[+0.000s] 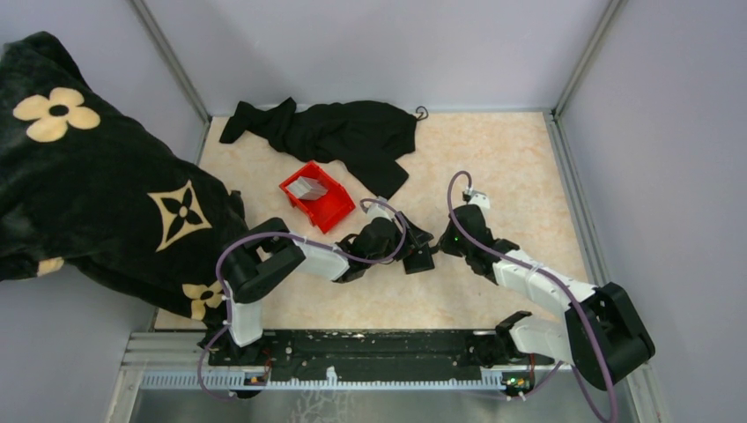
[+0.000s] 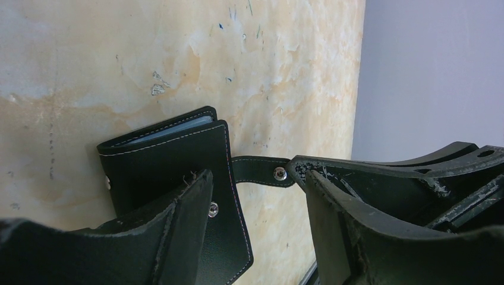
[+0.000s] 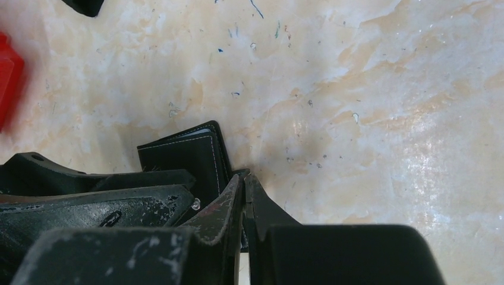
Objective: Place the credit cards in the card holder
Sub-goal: Close the card holder at the center of the board.
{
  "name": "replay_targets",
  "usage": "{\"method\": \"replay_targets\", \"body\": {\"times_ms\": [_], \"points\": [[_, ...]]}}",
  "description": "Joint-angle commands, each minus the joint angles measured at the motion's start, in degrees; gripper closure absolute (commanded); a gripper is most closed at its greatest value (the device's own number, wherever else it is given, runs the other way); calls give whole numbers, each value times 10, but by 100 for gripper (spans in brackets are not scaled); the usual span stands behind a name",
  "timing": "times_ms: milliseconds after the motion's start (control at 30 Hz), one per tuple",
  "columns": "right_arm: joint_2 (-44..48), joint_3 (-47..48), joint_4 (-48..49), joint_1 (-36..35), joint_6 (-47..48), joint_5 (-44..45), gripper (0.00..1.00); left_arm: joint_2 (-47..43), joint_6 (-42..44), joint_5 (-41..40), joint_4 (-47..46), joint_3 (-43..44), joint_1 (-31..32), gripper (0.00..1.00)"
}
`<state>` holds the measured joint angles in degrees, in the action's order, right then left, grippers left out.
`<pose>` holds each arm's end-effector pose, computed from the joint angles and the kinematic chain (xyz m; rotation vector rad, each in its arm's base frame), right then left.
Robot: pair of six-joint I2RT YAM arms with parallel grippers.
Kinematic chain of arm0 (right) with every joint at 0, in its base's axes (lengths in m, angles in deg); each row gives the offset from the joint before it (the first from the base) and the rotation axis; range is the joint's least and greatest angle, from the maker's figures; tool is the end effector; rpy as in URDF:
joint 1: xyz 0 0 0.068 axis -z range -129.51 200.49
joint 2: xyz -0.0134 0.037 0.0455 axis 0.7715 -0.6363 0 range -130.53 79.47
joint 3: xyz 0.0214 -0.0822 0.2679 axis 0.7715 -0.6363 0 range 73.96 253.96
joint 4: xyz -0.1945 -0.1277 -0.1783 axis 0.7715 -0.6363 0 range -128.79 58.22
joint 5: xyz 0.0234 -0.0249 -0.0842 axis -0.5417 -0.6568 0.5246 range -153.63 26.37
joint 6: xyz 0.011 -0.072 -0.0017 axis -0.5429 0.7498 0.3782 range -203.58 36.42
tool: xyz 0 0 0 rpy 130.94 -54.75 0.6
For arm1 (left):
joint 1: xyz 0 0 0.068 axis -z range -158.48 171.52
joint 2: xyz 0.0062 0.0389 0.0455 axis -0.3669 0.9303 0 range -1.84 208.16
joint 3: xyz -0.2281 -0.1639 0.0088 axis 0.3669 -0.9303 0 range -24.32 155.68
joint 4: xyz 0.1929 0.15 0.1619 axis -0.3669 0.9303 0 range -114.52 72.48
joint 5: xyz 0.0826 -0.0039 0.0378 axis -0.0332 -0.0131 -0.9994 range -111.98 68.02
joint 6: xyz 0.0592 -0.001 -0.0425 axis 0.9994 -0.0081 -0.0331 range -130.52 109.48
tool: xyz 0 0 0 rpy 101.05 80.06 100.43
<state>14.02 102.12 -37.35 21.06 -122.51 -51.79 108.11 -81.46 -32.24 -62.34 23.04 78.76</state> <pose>0.2348 0.1181 0.1498 0.2975 2.3089 0.3706 0.2341 -0.3438 0.0939 -0.3922 2.1933 -1.1927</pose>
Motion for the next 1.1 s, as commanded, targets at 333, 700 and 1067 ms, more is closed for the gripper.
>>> {"method": "replay_targets", "body": {"times_ms": [333, 700, 1067], "points": [[4, 15, 32, 7, 14, -37, 100, 9, 10, -9, 107, -21, -3, 32], [-2, 12, 39, 7, 18, -43, 100, -66, 23, -49, 76, -51, -5, 32], [-3, 6, 48, 7, 18, -49, 100, -120, 55, -68, 32, -68, -6, 31]]}}
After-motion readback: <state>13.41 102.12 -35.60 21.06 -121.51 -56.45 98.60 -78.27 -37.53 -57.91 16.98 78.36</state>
